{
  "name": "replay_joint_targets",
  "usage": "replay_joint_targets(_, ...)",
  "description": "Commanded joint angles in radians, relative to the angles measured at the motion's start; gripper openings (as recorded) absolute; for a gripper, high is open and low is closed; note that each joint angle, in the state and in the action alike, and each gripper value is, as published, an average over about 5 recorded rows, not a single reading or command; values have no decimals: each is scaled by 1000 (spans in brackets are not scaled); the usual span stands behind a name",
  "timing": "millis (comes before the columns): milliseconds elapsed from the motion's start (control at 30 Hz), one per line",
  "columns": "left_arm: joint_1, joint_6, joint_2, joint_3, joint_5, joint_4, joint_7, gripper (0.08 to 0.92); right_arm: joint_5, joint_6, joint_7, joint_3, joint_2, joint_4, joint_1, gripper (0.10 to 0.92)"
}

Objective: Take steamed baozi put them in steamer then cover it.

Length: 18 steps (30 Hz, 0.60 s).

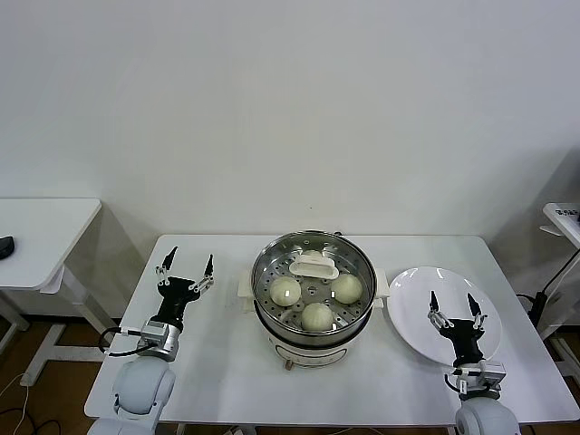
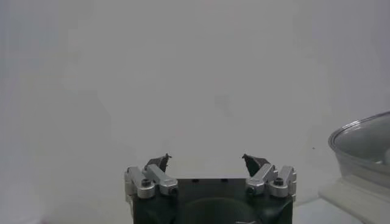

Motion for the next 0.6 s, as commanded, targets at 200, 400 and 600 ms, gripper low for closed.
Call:
replay_joint_targets(200,51,-34,-11,-9,-18,0,7,823,0,-7,-11,2,4,11,-22,823)
replay_joint_targets(400,62,-39,-13,-10,-13,-11,7,823,-7,-6,-9,6,6,14,-27,823)
replay_joint_targets(600,73,-44,-14,-11,-6,-22,6,823,-14,-7,-9,9,9,25,-35,823)
